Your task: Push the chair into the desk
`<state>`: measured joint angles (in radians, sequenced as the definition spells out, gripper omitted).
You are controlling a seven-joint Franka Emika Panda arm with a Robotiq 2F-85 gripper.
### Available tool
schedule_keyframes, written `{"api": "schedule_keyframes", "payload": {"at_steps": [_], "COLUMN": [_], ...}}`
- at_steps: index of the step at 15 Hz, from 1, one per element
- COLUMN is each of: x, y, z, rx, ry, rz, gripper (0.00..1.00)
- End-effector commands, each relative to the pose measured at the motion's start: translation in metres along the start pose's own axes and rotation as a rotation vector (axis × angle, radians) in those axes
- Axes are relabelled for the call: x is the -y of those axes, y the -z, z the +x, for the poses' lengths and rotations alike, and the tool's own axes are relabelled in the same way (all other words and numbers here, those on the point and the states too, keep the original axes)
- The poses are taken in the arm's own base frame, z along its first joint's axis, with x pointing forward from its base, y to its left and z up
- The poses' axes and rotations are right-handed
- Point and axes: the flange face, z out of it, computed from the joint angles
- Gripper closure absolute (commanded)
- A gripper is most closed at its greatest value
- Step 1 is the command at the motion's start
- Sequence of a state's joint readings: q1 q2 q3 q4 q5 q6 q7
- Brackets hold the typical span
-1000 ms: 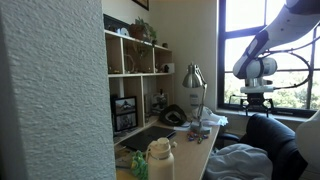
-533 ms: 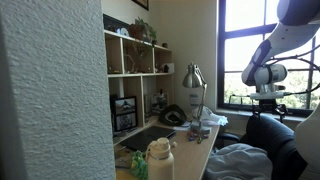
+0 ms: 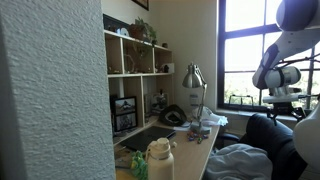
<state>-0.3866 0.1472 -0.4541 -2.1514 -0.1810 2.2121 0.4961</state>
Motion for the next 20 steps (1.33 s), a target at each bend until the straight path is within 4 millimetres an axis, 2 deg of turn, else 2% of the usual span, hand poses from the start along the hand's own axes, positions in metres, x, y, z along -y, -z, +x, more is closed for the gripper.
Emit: {"api": "schedule_keyframes", "payload": {"at_steps": [1, 6, 12, 15, 17, 20], "x": [-0.007, -0.021, -0.027, -0.025, -0.017, 0.012], "y": [-0.011, -0.027, -0.060, -0.053, -0.038, -0.012], "z": [0.007, 0.001, -0.015, -0.021, -0.027, -0.044], "rx": [-0.010, -0.005, 0.006, -0.038, -0.096, -0.183], "ry": [-0.021, -0.128, -0.270, -0.284, -0.259, -0.186], "rz": [0.007, 0.116, 0.257, 0.315, 0.341, 0.383], "gripper": [0.00, 0.00, 0.00, 0.00, 0.00, 0.00]}}
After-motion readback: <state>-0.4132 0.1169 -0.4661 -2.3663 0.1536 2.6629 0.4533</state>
